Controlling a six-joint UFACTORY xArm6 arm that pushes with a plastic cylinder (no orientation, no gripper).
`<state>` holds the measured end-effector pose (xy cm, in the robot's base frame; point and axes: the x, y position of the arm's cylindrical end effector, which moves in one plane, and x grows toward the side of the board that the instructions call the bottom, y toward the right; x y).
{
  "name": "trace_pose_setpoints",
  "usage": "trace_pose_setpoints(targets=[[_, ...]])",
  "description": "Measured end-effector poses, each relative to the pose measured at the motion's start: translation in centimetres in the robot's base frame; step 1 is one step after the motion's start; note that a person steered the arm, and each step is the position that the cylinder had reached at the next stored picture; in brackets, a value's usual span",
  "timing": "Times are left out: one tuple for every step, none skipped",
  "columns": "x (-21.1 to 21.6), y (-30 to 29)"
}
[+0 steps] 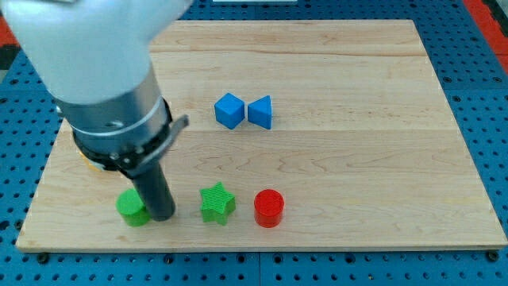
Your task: Slide the red circle towards center
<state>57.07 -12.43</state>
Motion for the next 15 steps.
trace_pose_setpoints(targets=[[1.1, -0.7], [4.0, 0.1], [4.8, 2.2], [4.6, 5.9], [3.9, 10.0], [2.9, 11.6], [-1.6, 11.6], [-2.8, 11.6], [0.9, 13.0], [3.4, 17.4], [0.8, 21.2], [-4.2, 18.6], [-8.5, 12.2], [-8.3, 15.3], [-8.1, 19.8]])
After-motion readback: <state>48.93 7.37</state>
